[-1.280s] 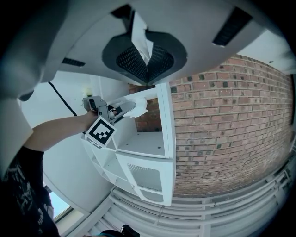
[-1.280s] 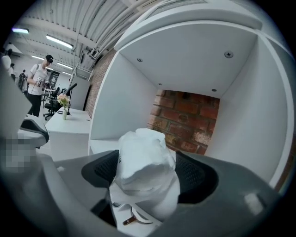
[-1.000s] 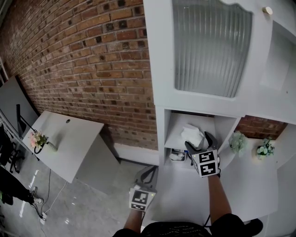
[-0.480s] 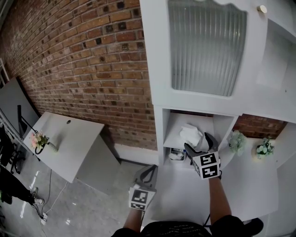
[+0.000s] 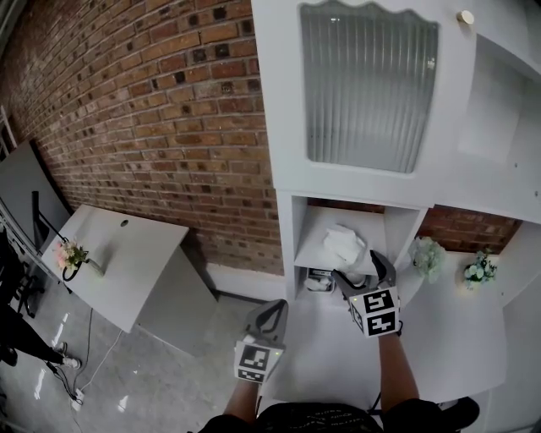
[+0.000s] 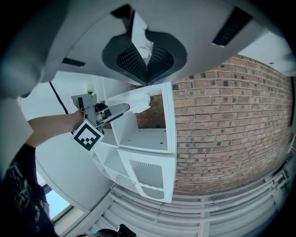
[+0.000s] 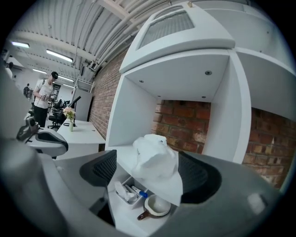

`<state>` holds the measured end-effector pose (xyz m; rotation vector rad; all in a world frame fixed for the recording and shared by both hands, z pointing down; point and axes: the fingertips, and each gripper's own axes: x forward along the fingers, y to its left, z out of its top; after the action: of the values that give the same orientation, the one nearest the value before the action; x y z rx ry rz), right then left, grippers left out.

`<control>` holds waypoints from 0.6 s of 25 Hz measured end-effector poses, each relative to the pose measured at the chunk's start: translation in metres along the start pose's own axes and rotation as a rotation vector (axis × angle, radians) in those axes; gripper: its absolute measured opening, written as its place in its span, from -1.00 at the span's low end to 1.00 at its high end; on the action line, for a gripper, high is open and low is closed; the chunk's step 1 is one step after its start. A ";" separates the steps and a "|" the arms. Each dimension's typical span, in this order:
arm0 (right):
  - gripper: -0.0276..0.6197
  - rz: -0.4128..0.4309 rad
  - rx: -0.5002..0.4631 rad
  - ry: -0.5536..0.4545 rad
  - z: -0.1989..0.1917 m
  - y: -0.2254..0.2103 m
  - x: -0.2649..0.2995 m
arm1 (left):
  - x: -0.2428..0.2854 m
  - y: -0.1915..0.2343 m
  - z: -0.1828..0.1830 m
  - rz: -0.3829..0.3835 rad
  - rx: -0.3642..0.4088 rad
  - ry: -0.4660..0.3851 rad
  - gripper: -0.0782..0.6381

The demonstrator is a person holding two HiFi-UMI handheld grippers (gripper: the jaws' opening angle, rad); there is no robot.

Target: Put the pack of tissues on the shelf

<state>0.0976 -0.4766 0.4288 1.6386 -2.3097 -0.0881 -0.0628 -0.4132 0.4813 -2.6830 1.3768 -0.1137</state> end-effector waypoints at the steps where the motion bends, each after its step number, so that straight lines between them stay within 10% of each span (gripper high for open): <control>1: 0.34 -0.005 0.003 -0.001 -0.001 0.000 -0.003 | -0.001 0.000 0.000 0.002 -0.003 -0.002 -0.75; 15: 0.34 -0.042 0.007 -0.053 -0.004 -0.002 -0.040 | -0.005 -0.010 0.007 0.019 -0.038 -0.031 -0.75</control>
<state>0.1123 -0.4391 0.4234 1.7089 -2.3172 -0.1346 -0.0571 -0.4024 0.4762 -2.6892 1.4090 -0.0440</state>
